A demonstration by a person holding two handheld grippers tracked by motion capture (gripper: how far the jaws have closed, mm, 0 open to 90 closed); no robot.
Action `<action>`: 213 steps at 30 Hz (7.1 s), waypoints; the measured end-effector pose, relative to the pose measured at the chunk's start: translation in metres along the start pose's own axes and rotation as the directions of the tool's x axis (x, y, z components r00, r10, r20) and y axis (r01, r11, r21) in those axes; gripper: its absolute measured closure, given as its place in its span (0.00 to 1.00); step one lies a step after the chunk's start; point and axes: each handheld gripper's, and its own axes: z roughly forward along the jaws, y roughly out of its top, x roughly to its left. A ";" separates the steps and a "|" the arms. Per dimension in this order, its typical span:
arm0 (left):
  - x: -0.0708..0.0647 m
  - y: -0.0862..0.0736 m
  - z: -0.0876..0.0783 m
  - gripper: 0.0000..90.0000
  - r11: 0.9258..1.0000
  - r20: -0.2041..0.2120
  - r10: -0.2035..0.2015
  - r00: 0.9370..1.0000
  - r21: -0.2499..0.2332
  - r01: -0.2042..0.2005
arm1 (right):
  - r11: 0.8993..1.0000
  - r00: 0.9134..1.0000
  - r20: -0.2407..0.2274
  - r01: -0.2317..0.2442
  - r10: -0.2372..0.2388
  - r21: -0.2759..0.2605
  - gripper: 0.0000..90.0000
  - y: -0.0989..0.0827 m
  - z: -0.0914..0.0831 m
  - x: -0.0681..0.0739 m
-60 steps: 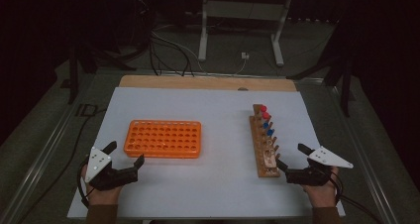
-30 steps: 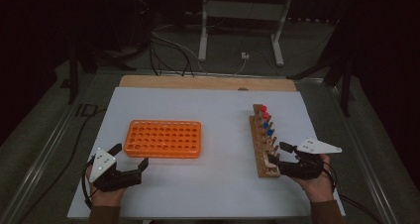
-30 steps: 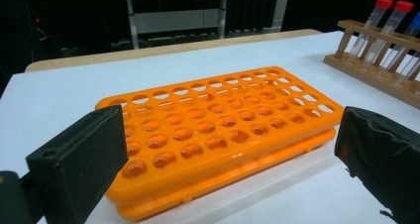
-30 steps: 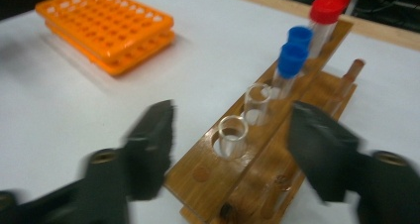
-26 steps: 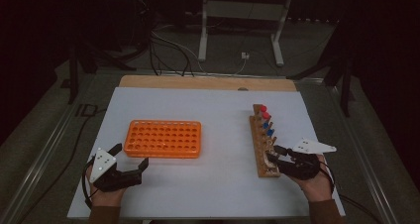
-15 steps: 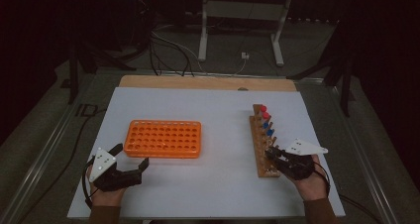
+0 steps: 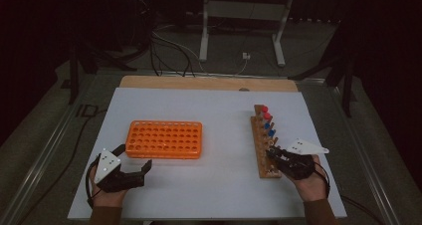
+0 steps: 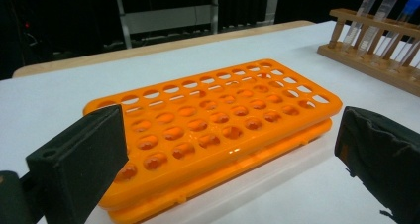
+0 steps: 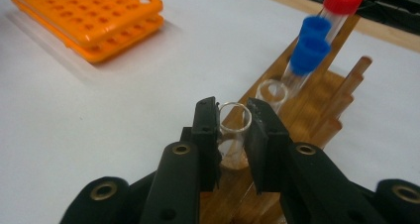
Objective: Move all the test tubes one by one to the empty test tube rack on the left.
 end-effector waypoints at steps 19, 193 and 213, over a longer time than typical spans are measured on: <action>-0.019 0.012 0.013 0.01 0.998 0.064 -0.062 0.996 0.000 0.062 | 0.995 0.999 -0.049 -0.019 0.014 -0.096 0.85 0.044 -0.037 -0.011; -0.071 0.047 0.094 0.04 0.996 0.191 -0.078 0.978 0.045 0.071 | 0.997 0.996 0.061 -0.067 0.069 -0.045 0.79 0.003 0.024 -0.009; -0.075 0.048 0.099 0.02 0.996 0.210 -0.080 0.974 0.063 0.068 | 0.994 0.992 0.088 -0.089 0.095 -0.065 0.84 0.016 0.014 -0.010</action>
